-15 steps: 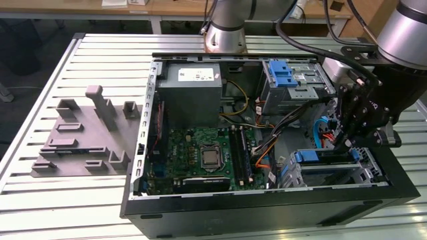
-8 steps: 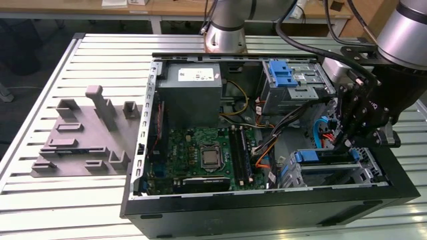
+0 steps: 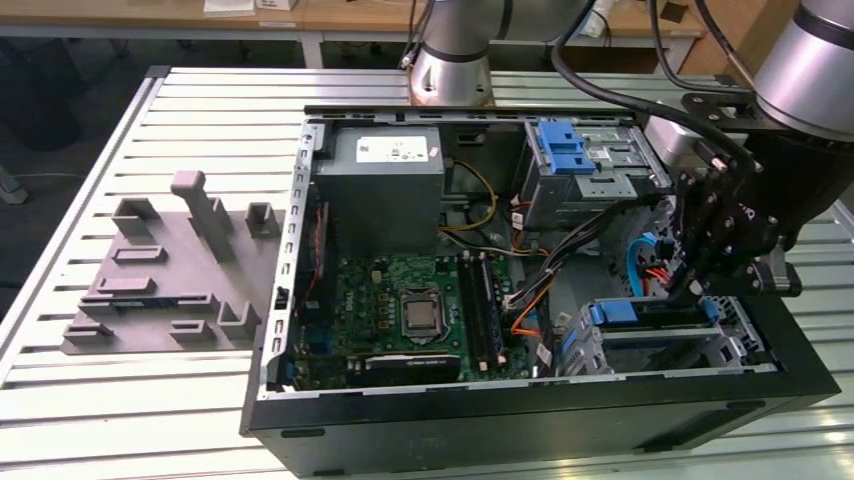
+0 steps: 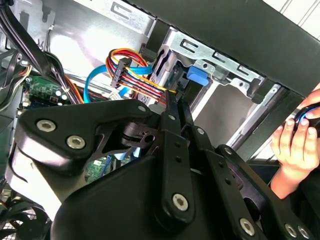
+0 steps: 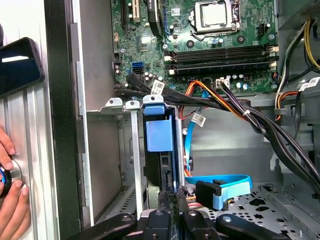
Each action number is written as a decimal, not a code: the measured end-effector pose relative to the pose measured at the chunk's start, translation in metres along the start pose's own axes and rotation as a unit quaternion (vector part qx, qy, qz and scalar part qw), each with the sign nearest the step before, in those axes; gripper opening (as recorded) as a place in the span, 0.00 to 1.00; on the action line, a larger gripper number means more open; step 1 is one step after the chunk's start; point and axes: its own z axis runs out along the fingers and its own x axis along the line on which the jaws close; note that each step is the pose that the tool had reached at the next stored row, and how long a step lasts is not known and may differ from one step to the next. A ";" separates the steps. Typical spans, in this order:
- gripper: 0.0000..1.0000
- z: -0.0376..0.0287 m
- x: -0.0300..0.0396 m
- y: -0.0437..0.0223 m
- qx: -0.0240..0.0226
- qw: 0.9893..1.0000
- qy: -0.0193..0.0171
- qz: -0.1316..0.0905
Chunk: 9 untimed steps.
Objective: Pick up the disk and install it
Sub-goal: 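Insert the first disk wire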
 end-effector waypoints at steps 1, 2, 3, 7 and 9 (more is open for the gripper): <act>0.16 0.0001 0.0001 0.0000 0.000 1.000 0.000 0.000; 0.16 0.0001 0.0001 0.0000 0.000 1.000 0.000 0.000; 0.16 0.0002 0.0002 0.0000 0.000 1.000 0.000 0.000; 0.16 0.0005 0.0002 0.0000 0.000 1.000 -0.001 0.000; 0.16 0.0007 0.0001 0.0000 0.000 1.000 -0.001 0.000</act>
